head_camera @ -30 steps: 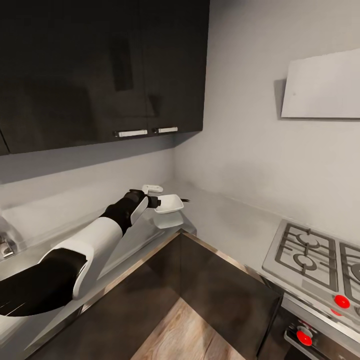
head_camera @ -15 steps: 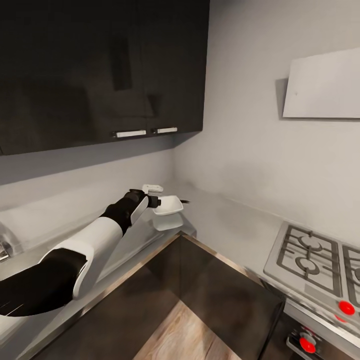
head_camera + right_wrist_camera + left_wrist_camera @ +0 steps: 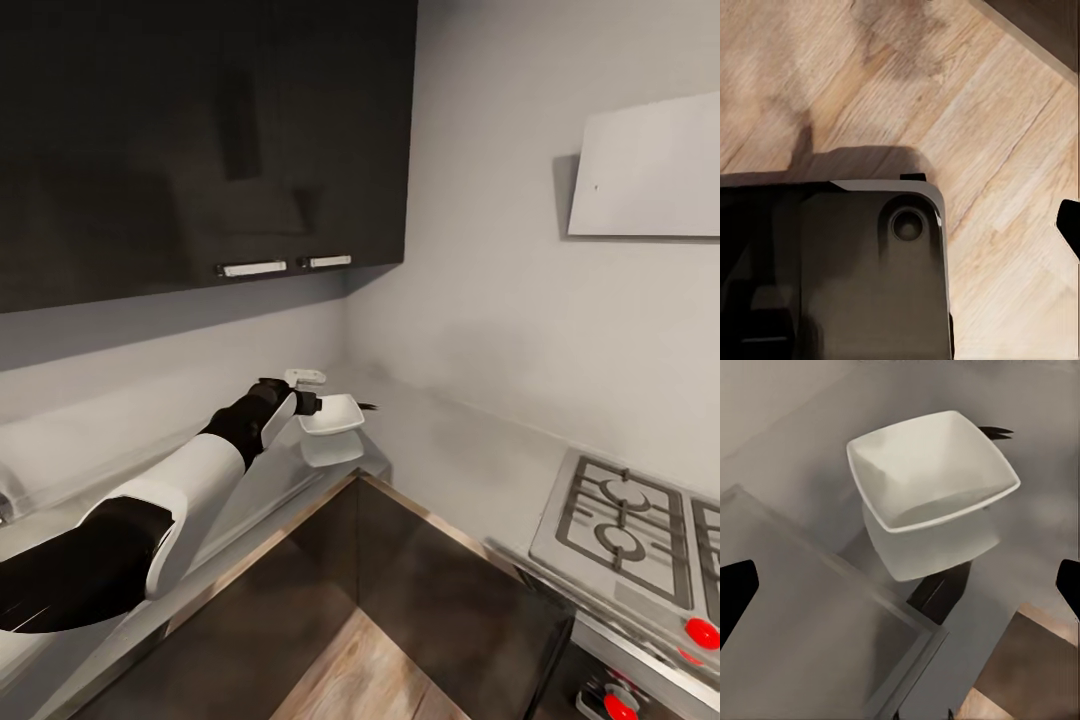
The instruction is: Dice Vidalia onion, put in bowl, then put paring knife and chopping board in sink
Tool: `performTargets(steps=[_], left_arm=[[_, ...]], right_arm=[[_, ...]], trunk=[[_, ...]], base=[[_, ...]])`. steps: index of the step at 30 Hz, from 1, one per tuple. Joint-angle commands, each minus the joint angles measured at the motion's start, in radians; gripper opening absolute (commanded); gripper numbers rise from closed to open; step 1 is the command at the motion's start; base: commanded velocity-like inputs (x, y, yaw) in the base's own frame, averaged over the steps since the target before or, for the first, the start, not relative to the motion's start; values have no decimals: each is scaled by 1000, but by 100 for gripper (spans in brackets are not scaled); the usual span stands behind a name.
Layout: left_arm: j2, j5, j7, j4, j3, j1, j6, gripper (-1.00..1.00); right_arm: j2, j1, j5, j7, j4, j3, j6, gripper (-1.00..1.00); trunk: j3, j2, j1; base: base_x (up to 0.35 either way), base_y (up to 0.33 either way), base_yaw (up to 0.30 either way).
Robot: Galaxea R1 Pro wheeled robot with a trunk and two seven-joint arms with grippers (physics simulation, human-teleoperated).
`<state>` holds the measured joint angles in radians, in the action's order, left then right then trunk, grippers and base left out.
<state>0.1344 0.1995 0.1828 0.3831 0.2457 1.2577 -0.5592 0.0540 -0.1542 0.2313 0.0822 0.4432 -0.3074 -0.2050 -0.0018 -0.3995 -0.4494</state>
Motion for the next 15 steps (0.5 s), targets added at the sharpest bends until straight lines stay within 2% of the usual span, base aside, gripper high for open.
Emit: performTargets(steps=[1, 6, 15], left_arm=[[-1, 11, 8, 1, 7, 0, -4, 100], [-1, 11, 7, 2, 7, 0, -4, 100], [-11, 11, 7, -4, 7, 0, -4, 100]], right_arm=[[1, -1, 7, 8, 2, -9, -2, 100], [1, 0, 7, 8, 2, -9, -2, 100], [6, 0, 7, 8, 0, -7, -1, 100]], trunk=[[0, 0, -1], [0, 0, -1], [0, 0, -1]], base=[[128, -171, 0], [93, -122, 0], [8, -11, 0]])
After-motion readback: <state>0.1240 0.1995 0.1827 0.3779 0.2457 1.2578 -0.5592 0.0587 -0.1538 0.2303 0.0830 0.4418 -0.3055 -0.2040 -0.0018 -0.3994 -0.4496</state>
